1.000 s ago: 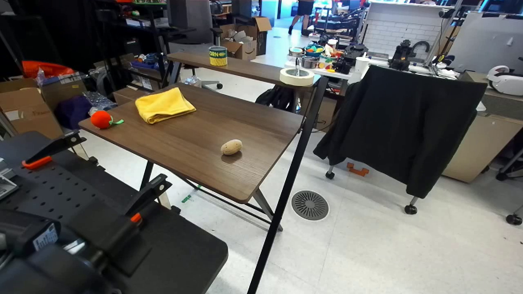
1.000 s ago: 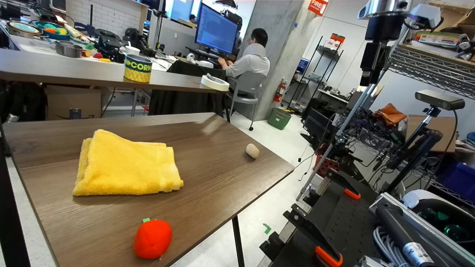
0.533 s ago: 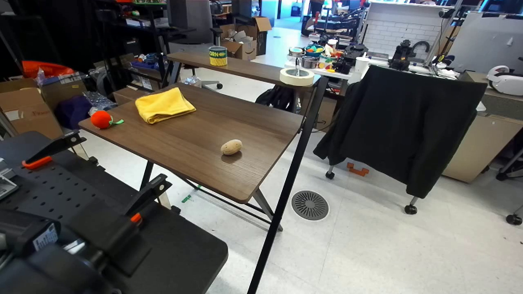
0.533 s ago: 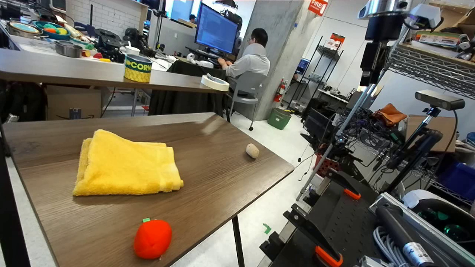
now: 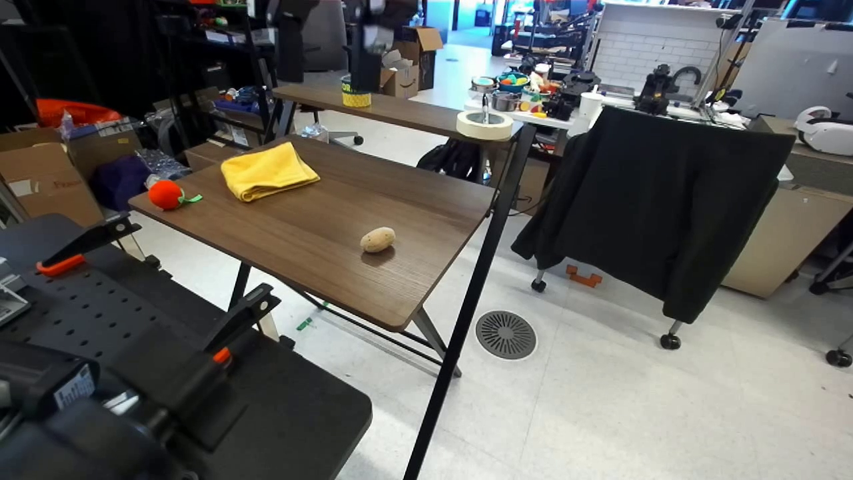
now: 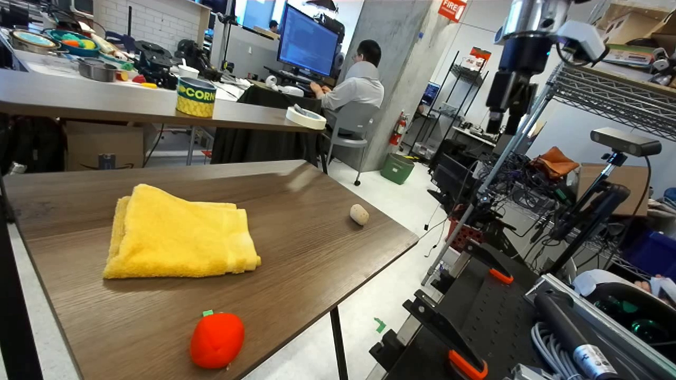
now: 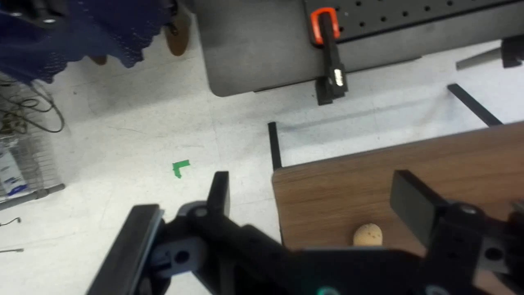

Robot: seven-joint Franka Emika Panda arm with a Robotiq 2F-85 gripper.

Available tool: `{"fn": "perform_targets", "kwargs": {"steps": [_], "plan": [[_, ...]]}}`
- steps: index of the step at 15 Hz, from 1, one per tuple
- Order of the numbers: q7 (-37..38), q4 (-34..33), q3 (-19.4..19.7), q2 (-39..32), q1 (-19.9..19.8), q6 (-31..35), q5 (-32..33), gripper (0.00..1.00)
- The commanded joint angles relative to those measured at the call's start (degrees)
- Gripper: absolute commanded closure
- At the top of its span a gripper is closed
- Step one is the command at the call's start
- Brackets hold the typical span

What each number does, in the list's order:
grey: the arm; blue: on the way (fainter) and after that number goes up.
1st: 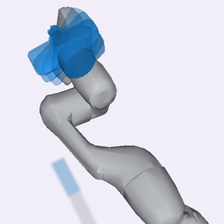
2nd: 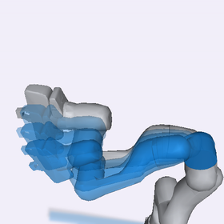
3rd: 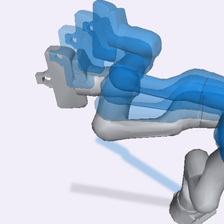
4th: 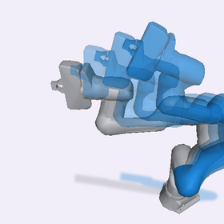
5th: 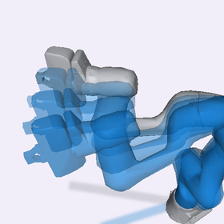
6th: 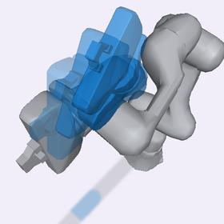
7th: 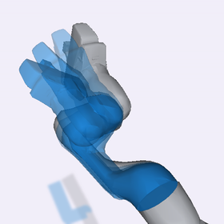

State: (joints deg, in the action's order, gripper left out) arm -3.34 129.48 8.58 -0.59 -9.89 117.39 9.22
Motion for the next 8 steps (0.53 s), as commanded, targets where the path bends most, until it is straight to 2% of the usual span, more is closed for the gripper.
{"fn": "perform_targets", "kwargs": {"steps": [1,4,5,6,8], "plan": [[5.58,0.02,-1.36,-10.75,1.63,12.55,-9.02,0.0],[6.63,0.26,-3.47,-17.75,2.23,28.55,-16.84,0.0],[6.9,1.58,-3.13,-18.97,2.71,33.29,-15.07,0.0],[6.05,1.01,-2.9,-17.12,2.54,27.21,-14.09,0.0],[6.75,1.17,-3.02,-19.95,2.89,32.09,-14.09,0.0]]}}
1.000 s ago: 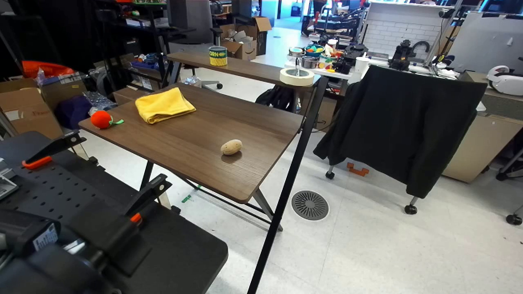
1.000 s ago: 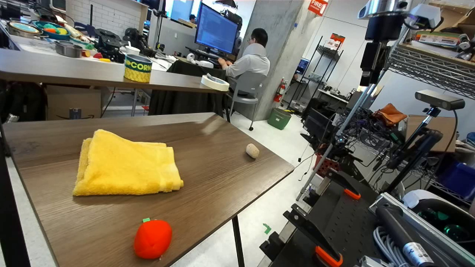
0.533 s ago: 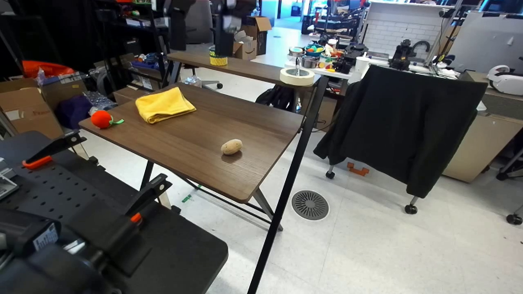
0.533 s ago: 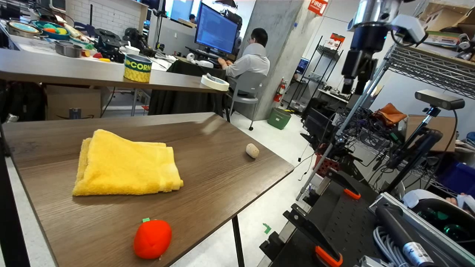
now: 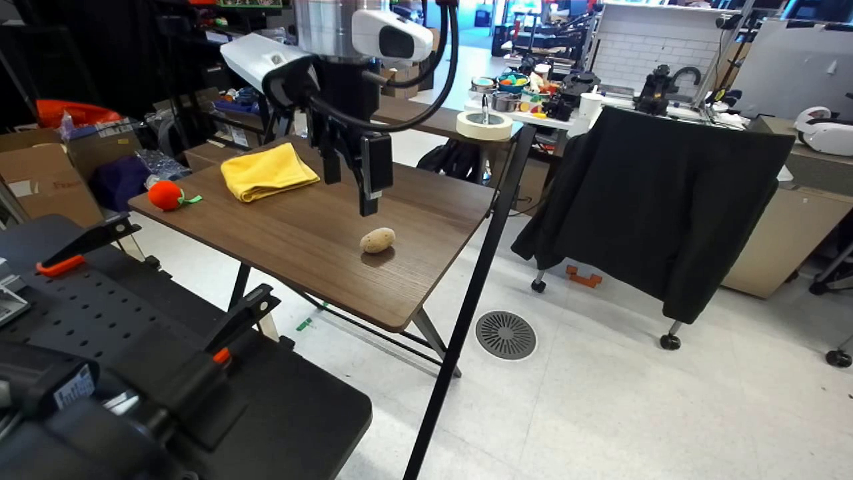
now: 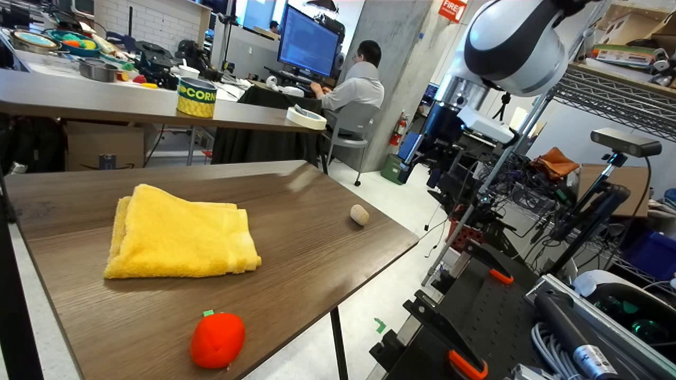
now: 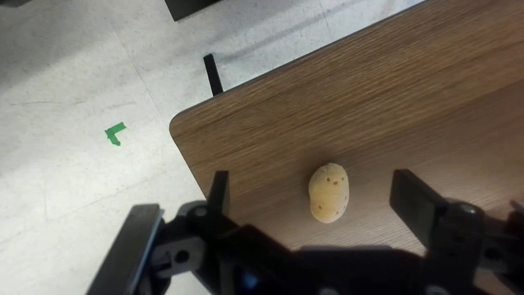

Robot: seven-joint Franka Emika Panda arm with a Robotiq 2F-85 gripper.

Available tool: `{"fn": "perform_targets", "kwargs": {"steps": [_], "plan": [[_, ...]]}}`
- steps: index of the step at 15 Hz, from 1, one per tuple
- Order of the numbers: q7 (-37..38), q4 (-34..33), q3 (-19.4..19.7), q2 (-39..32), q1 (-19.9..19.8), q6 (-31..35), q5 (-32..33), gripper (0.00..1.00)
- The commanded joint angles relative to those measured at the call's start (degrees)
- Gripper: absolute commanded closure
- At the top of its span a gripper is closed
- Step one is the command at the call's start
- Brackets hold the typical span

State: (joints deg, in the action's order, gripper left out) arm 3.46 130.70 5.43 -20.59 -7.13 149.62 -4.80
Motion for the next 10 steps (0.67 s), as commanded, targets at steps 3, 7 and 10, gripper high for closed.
{"fn": "perform_targets", "kwargs": {"steps": [3,7,10], "plan": [[0.63,-1.1,0.87,-1.49,0.54,-0.98,1.25,0.0],[5.49,-6.82,1.85,-9.69,2.03,-1.12,2.2,0.0],[8.73,-14.55,1.31,-15.98,2.96,-1.92,0.76,0.0]]}}
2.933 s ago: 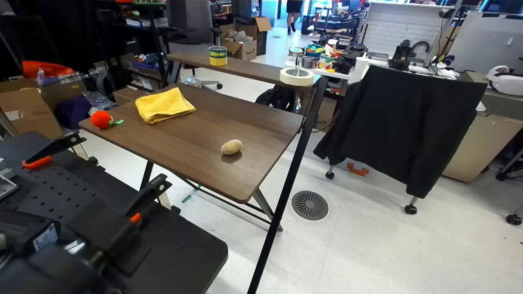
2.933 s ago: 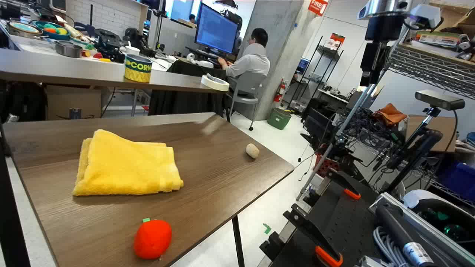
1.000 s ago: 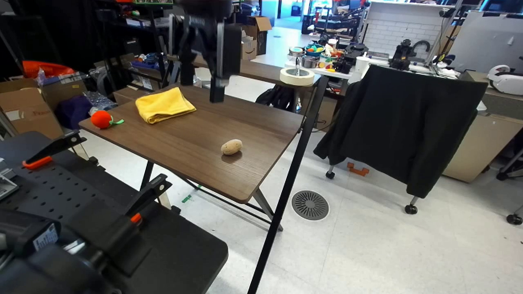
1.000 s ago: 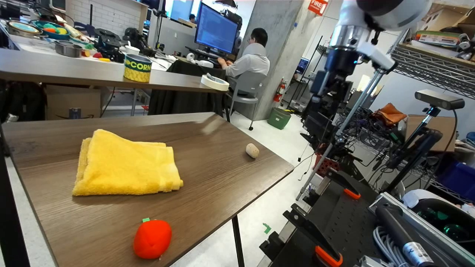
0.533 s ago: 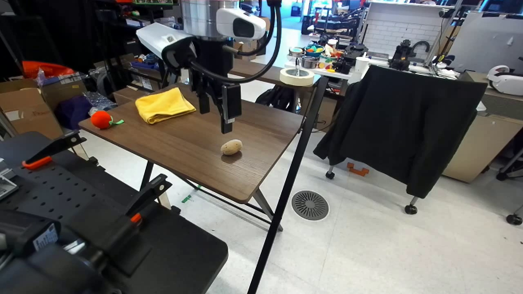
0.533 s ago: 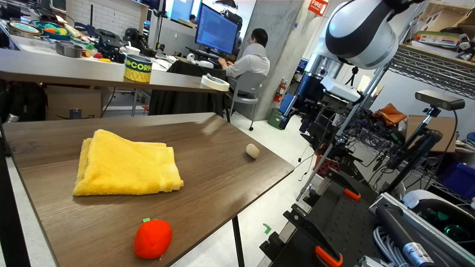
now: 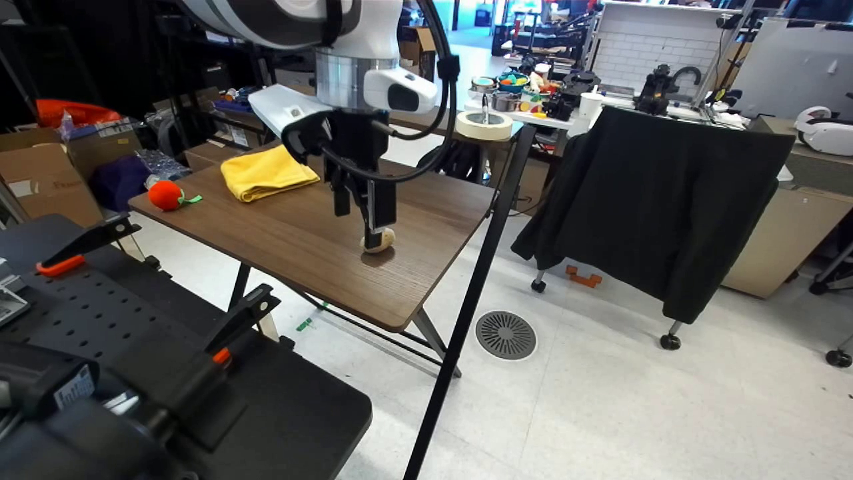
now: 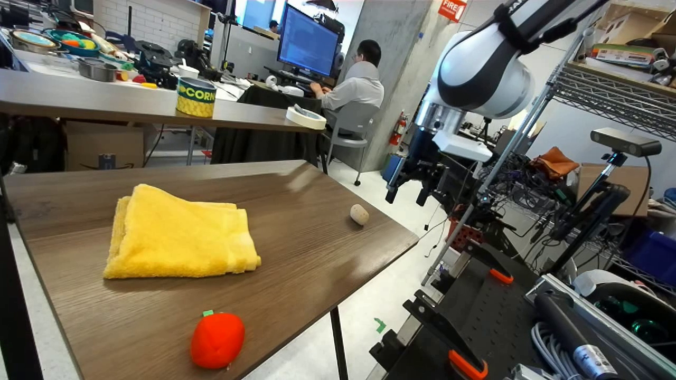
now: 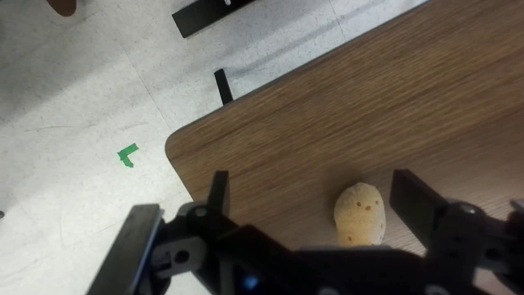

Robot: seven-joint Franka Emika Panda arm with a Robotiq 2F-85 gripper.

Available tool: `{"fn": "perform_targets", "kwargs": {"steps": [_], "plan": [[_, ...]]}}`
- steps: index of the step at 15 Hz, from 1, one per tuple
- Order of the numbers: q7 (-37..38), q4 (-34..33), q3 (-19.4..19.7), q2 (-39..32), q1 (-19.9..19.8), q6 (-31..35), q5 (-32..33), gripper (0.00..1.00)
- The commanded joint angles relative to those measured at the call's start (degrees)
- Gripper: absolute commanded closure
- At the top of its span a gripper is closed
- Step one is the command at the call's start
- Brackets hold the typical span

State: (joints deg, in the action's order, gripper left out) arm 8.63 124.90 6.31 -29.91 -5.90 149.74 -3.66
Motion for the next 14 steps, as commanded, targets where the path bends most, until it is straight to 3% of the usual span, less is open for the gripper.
{"fn": "perform_targets", "kwargs": {"steps": [1,4,5,14], "plan": [[4.86,-11.09,0.55,-8.28,2.27,-2.13,-0.57,0.0],[6.1,-16.79,-0.01,-11.61,3.08,-4.8,-0.85,0.0],[4.96,-12.32,0.15,-9.31,2.74,-1.66,-0.61,0.0],[9.71,-16.65,2.91,-13.69,6.42,-2.64,1.35,0.0]]}}
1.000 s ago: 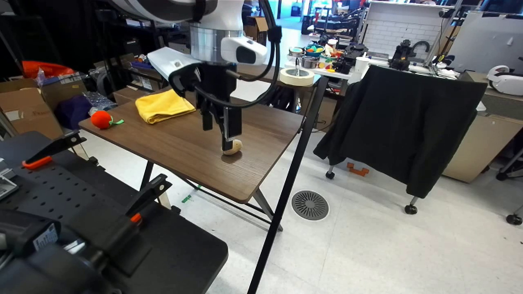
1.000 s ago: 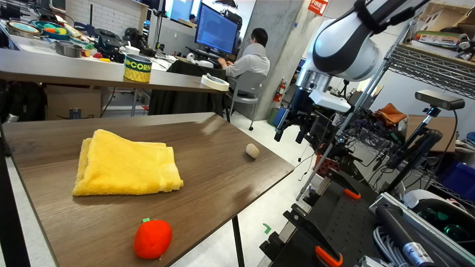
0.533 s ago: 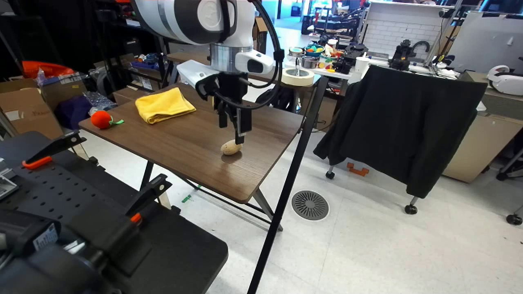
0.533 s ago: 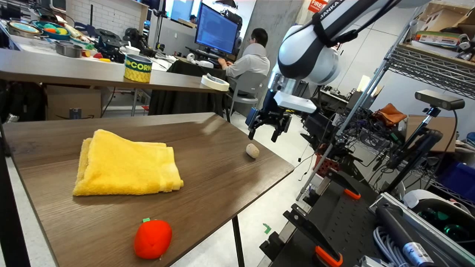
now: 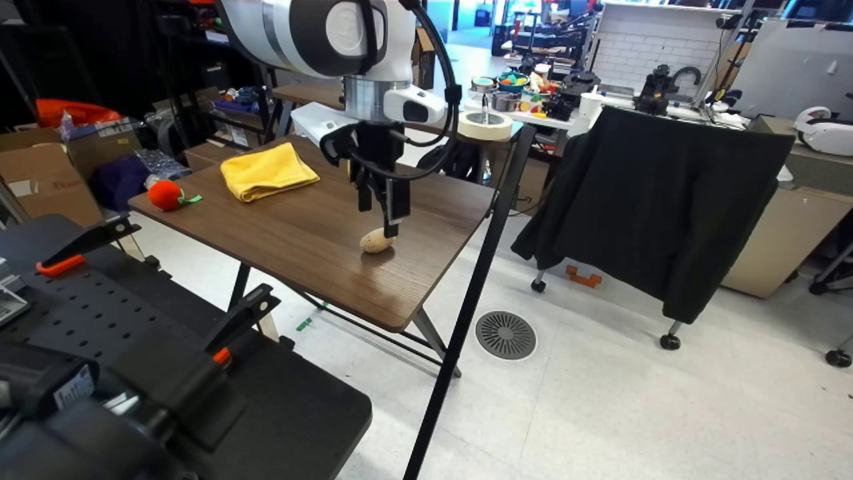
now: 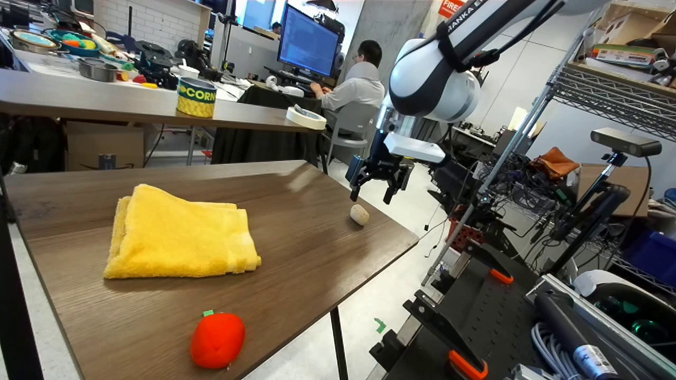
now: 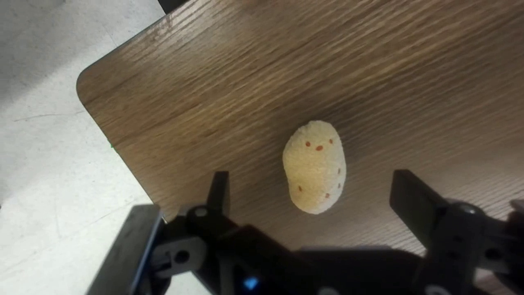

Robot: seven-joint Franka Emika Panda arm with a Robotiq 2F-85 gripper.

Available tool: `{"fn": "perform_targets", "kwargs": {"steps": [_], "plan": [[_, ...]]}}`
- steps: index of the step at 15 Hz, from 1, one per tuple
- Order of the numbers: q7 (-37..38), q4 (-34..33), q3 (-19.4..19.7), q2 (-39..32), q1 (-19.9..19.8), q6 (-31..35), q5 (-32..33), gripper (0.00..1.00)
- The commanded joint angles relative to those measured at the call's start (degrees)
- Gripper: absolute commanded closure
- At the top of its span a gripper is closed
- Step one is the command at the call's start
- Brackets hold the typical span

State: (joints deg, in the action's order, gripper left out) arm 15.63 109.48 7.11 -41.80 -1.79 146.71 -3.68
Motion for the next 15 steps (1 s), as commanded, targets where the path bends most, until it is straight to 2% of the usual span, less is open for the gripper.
{"fn": "perform_targets", "kwargs": {"steps": [1,2,3,9,15], "plan": [[3.25,-1.21,2.6,-2.13,2.83,0.3,1.56,0.0],[2.13,-0.85,2.17,-1.26,2.37,-2.75,1.31,0.0],[1.25,-0.31,1.3,-1.25,1.53,-0.58,0.18,0.0],[1.3,-0.33,1.46,-1.43,1.69,-1.54,0.25,0.0],[2.16,-7.42,-0.08,-8.75,1.49,0.49,-1.2,0.0]]}}
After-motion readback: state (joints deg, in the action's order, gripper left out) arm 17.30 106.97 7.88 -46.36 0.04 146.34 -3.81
